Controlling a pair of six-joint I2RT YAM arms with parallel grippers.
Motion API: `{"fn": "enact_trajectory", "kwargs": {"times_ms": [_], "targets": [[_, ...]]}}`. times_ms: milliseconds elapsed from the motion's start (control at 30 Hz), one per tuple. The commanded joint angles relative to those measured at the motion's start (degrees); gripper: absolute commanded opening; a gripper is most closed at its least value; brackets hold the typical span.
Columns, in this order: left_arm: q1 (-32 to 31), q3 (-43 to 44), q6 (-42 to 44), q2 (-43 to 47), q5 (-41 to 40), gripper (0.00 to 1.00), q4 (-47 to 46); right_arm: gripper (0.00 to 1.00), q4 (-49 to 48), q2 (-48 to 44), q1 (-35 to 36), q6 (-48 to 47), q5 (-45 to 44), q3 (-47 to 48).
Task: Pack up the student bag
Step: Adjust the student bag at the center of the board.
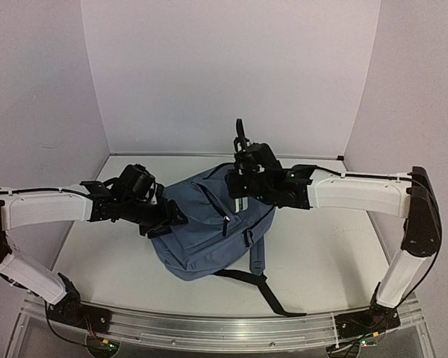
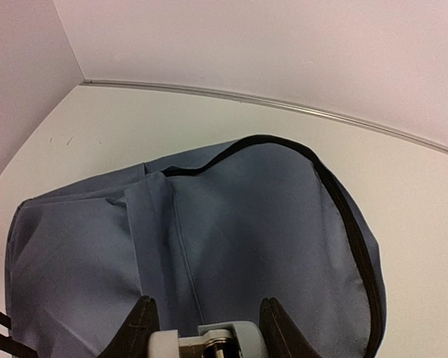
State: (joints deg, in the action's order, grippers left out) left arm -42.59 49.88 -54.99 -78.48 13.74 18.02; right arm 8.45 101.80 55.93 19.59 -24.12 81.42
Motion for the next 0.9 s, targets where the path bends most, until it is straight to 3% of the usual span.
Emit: {"fn": "enact_trajectory", "kwargs": {"times_ms": [0, 200, 467, 600, 867], "targets": [[-2.39, 2.49, -3.56, -4.15, -2.03, 0.55, -0.31, 0.0, -1.24, -4.74, -0.15, 0.6, -1.84, -1.18], [-5.52, 3.43, -2.17, -7.88, -1.88, 0.02, -1.17, 0.0, -1.18, -7.26, -0.1, 1.7, 2.56, -2.37], [-12.9, 4.31, 11.89, -6.27, 0.34, 0.0, 5.27, 0.0, 0.08, -9.74, 4.56, 3.19, 4.14, -2.58], [-14.01, -0.31, 13.75, -0.74, 1.44, 0.0, 9.99, 0.0, 0.57, -9.23, 6.17, 3.92, 4.16, -2.22], [-11.0, -2.75, 7.5, 13.18, -14.53, 0.0, 23.5, 0.0, 1.8, -7.49, 7.32, 5.92, 1.18, -1.41]]}}
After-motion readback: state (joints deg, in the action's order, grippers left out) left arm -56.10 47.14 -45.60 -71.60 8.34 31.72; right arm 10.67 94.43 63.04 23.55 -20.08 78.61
